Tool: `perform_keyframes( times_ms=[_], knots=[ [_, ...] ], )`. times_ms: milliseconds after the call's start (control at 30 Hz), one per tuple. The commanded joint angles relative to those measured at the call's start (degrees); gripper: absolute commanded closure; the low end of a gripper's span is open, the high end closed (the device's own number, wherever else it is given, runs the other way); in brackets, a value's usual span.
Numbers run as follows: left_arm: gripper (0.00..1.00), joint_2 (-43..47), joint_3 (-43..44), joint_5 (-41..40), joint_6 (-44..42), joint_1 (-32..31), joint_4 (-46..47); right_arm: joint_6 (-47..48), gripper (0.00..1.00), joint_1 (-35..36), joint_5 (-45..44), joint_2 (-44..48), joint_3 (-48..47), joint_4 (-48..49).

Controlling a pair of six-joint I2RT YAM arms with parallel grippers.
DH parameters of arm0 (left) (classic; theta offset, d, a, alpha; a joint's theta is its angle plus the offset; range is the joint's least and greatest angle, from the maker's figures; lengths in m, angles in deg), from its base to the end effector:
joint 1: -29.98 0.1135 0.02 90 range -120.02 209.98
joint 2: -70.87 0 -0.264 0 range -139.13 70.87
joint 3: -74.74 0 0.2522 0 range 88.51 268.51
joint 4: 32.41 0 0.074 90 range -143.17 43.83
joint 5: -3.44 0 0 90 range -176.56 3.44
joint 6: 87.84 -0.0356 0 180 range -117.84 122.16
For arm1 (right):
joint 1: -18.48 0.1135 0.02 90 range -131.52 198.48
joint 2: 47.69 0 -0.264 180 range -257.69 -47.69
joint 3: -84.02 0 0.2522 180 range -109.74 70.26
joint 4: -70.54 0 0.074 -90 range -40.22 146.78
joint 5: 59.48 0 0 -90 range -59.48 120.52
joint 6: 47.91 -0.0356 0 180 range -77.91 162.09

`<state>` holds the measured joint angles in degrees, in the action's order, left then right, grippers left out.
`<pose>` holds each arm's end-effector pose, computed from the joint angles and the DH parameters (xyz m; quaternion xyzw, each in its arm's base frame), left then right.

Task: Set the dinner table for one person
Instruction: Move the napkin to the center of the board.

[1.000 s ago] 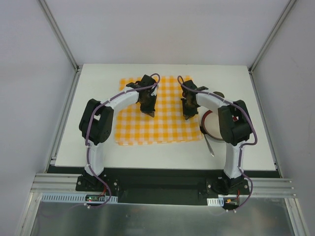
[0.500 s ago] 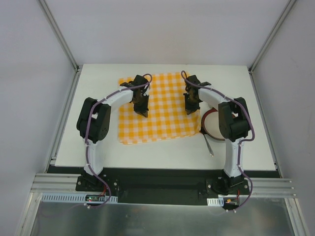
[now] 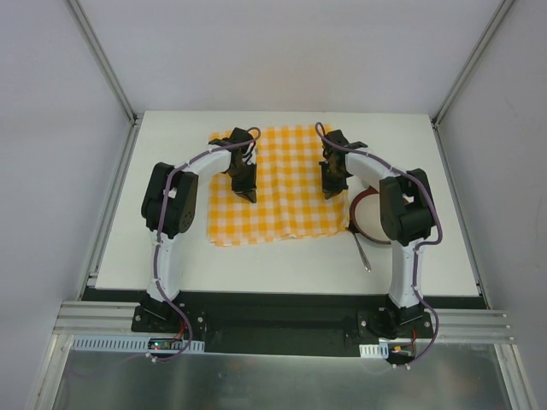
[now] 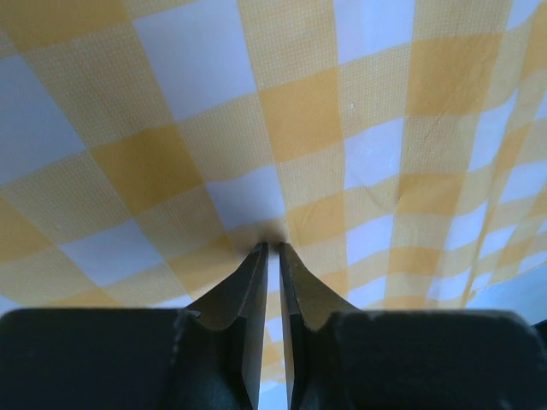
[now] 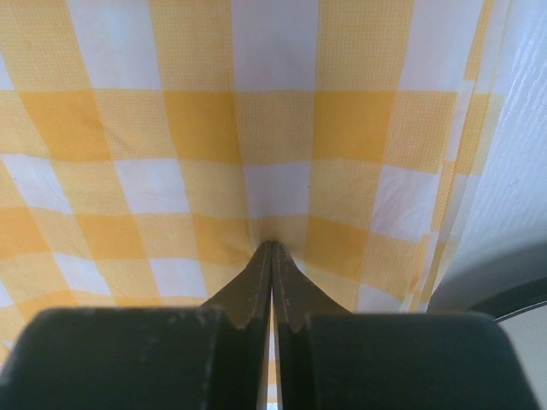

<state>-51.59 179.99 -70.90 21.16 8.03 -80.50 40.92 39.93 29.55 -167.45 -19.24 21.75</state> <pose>0.4118 -0.1763 0.1633 0.0540 0.9667 -0.1988 0.1520 0.4085 0.1599 0.1715 -0.1702 0.9619 0.0339 0.2114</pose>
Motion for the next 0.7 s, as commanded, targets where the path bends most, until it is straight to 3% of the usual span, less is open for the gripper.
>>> perform_keyframes(
  times_ms=[0, 367, 667],
  knots=[
    [0.89, -3.7, 4.7, 1.6, -0.2, 2.3, -0.5, 0.9, 0.99, -0.5, 0.4, -2.2, -3.1, -2.3],
    [0.88, -7.2, 12.7, 3.1, -0.5, 6.0, -1.7, 0.9, 0.99, -2.6, 2.9, -6.4, -9.8, -3.7],
    [0.87, -11.1, 19.3, 4.6, -1.2, 6.9, -3.6, 2.1, 0.99, -6.1, 7.2, -12.9, -20.7, -7.0]
  ],
)
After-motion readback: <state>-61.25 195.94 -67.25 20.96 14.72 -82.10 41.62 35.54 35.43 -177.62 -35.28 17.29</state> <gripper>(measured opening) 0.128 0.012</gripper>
